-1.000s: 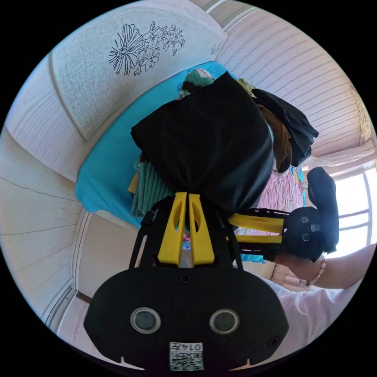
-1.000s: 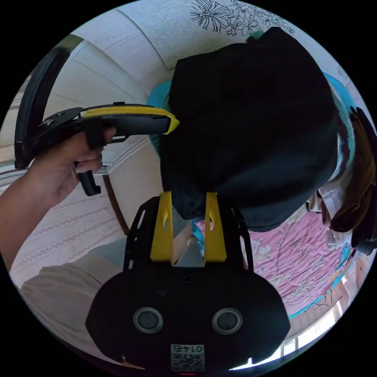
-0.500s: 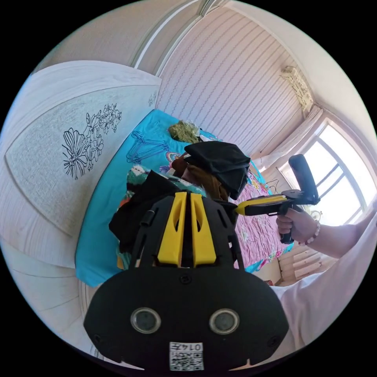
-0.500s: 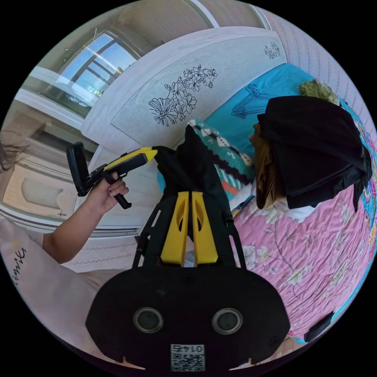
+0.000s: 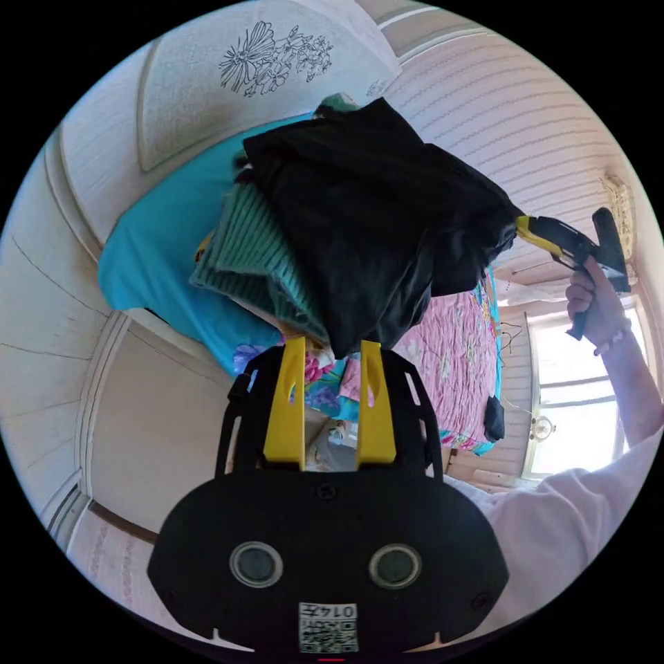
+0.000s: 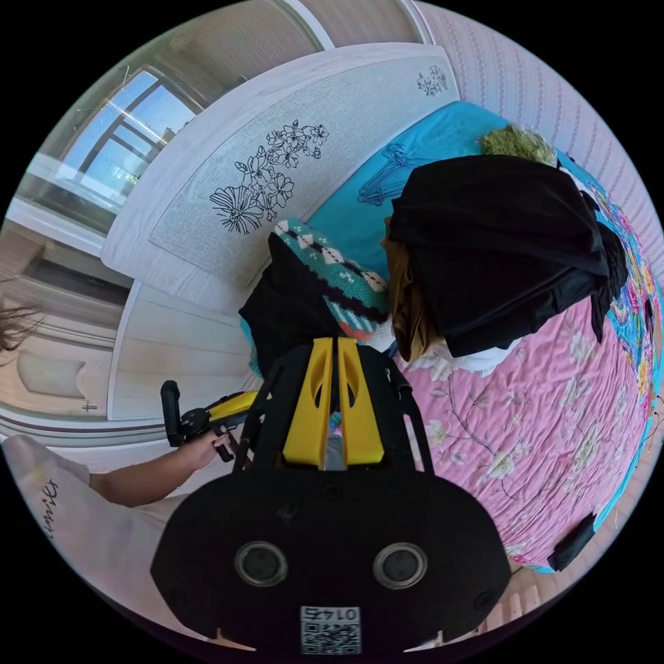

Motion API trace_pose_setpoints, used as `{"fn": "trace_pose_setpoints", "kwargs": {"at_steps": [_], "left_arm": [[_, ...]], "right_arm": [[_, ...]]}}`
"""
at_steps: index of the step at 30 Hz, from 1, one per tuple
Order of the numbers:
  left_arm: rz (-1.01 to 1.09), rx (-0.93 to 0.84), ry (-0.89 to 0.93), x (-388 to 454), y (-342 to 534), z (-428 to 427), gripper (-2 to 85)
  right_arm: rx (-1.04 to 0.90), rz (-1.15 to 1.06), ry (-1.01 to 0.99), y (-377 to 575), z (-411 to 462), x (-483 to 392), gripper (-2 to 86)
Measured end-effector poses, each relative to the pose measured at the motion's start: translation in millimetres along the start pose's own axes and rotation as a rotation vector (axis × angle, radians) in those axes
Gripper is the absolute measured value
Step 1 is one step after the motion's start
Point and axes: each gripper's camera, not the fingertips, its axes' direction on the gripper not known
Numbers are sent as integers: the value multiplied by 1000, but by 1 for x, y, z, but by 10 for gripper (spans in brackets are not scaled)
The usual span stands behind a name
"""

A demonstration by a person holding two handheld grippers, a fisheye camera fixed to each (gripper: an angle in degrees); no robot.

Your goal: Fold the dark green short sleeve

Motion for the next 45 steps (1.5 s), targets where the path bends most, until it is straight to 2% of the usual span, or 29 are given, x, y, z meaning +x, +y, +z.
{"fn": "trace_pose_setpoints", "kwargs": {"at_steps": [5, 10, 13, 18, 21, 23, 26, 28, 32, 35, 39, 43, 45], "left_arm": [[-45, -82, 28, 0, -17, 13, 17], [138, -39, 111, 26, -4, -60, -6], [234, 87, 75, 39, -12, -116, -8], [334, 395, -21, 53, -105, -172, -4], [346, 484, -159, 63, -161, -171, 23], [325, 496, -185, 62, -170, -166, 48], [283, 464, -181, 55, -135, -142, 66], [243, 383, -181, 46, -97, -108, 66], [113, 108, -103, 34, -17, 3, 91], [101, 59, -136, 45, -4, 60, 105], [73, -82, -188, 43, -19, 111, 30], [162, 27, -79, 53, -8, 74, -1], [268, 138, -48, 72, 3, 25, -6]], "right_arm": [[4, -28, 18, 9, -9, 2, 3], [86, -24, -8, 27, -36, 19, 4], [115, -3, -14, 41, -46, 40, 4], [140, 54, -46, 67, -48, 79, 3], [155, 95, -53, 83, -43, 104, 4], [158, 133, -31, 96, -35, 124, 4], [149, 180, -25, 112, -22, 151, 4], [144, 201, -40, 123, -13, 167, 3], [138, 227, -73, 149, 5, 196, 3], [128, 211, -93, 166, 13, 209, 3], [150, 177, -127, 190, 12, 218, 3], [232, 70, -183, 227, -7, 222, 2], [274, 31, -196, 250, -19, 226, 2]]}}
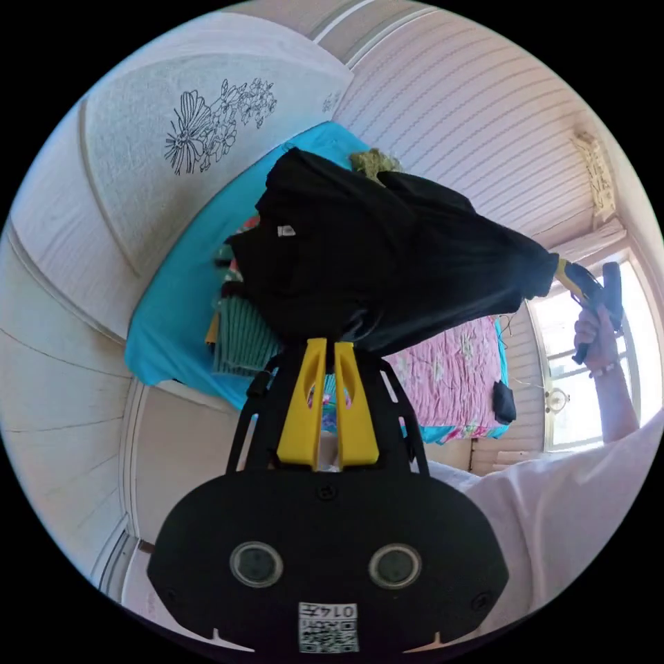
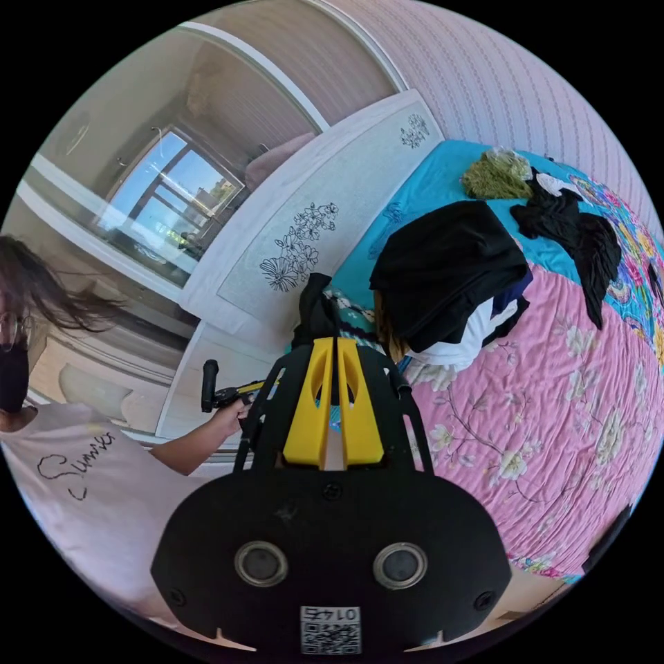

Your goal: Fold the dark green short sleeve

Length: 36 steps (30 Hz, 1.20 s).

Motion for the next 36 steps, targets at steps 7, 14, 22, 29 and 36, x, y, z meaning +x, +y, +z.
{"fn": "trace_pose_setpoints", "kwargs": {"at_steps": [7, 14, 22, 29, 36], "left_arm": [[243, 260, 72, 63, -13, -90, -9], [486, 393, 258, 201, -48, -56, -9], [694, 343, 338, 425, -100, 103, -3], [482, 9, 41, 540, -147, 422, 48], [322, -550, 13, 527, 31, 642, 46]], "right_arm": [[282, -27, -76, 110, -104, 41, 2], [530, 41, 59, 263, -220, 121, 3], [694, 278, 141, 443, -312, 276, 3], [584, 784, 96, 550, -288, 536, 3], [219, 1164, 77, 623, -152, 715, 3]]}}
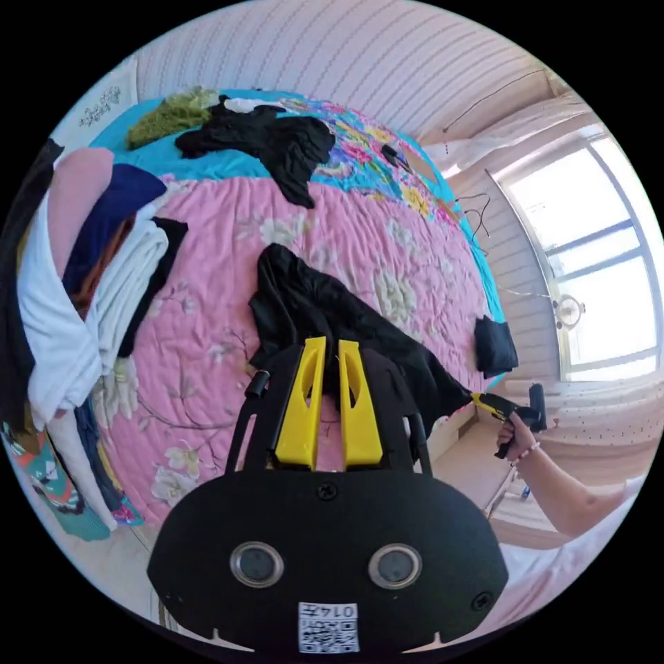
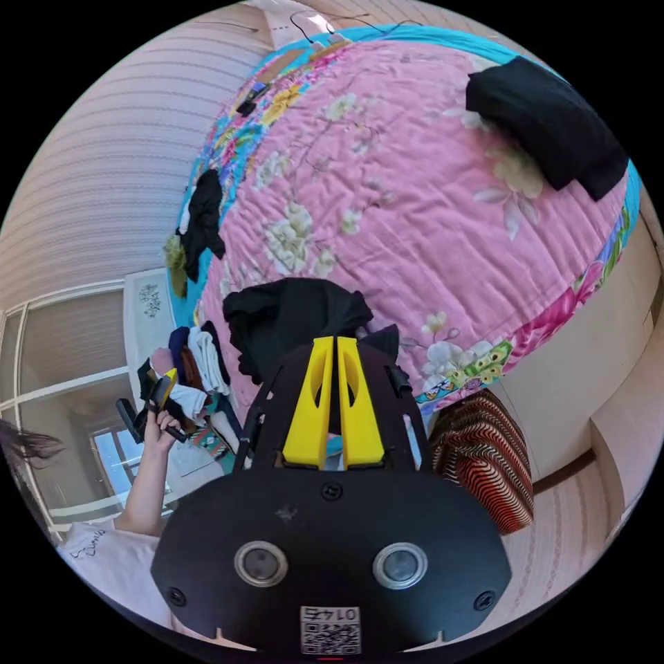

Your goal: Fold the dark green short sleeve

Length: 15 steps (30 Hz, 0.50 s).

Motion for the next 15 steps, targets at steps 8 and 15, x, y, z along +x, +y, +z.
{"fn": "trace_pose_setpoints", "kwargs": {"at_steps": [8, 15], "left_arm": [[83, -385, 118, 58, 60, 200, 105], [33, -456, 85, 54, 56, 244, 39]], "right_arm": [[-8, 16, 22, -36, 23, 78, 4], [-38, -20, 42, -48, 30, 125, 4]]}}
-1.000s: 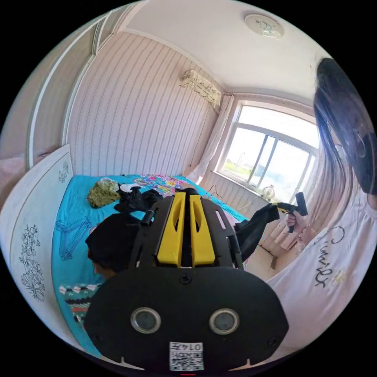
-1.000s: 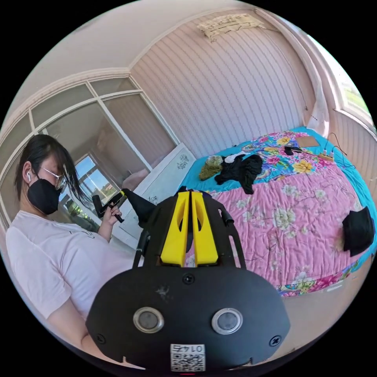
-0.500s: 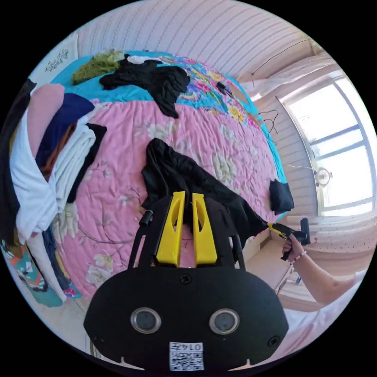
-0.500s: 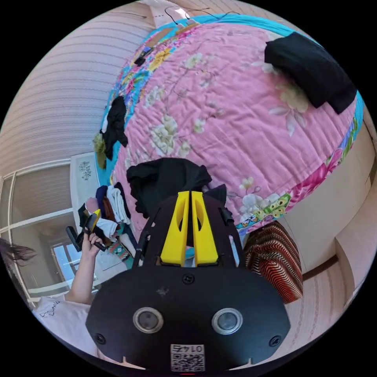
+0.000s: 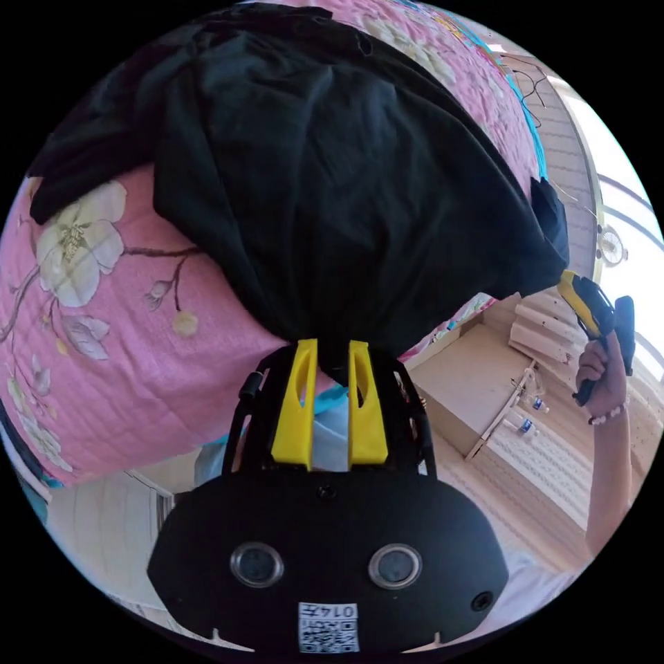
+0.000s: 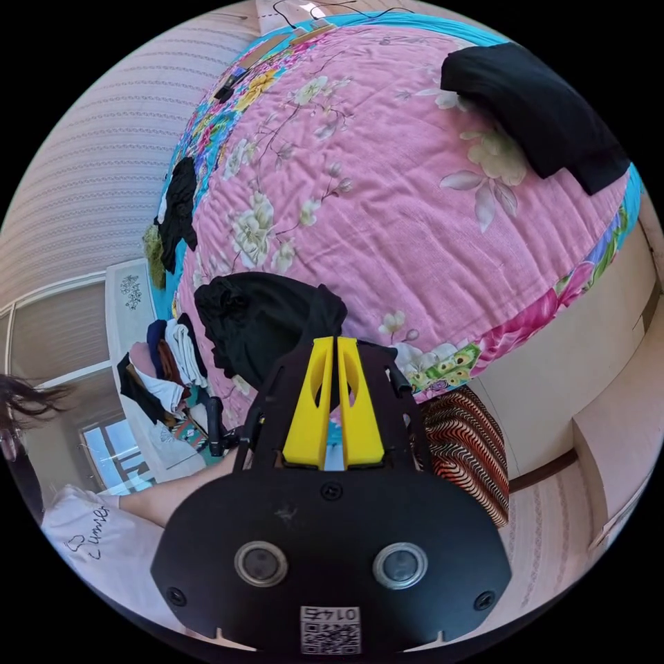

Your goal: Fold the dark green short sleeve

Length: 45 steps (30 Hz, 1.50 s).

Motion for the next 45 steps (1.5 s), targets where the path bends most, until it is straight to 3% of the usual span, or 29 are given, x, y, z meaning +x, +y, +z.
{"fn": "trace_pose_setpoints", "kwargs": {"at_steps": [2, 7, 15, 27, 31, 34, 37, 39, 45], "left_arm": [[36, 11, 76, -6, 8, -20, 11], [181, 238, 219, -27, 88, -141, -6], [427, 649, 359, -67, 319, -344, -10], [800, 1200, 492, -73, 505, -505, -10], [805, 1237, 523, -76, 516, -522, -10], [785, 1228, 420, -54, 499, -514, -10], [666, 1227, 330, -42, 470, -501, -10], [551, 1198, 207, -33, 425, -490, -10], [350, 1195, 122, -11, 256, -510, -10]], "right_arm": [[-10, -24, -16, 2, 1, 12, 4], [37, -97, -74, 16, -25, 25, 3], [59, -308, -295, 85, -59, 14, 3], [498, -809, -755, 207, -152, -47, 2], [683, -835, -839, 215, -191, -40, 0], [646, -815, -725, 190, -182, -36, -1], [558, -700, -761, 144, -162, -14, -1], [517, -652, -750, 113, -155, -1, -2], [369, -688, -479, -49, -143, -42, -2]]}}
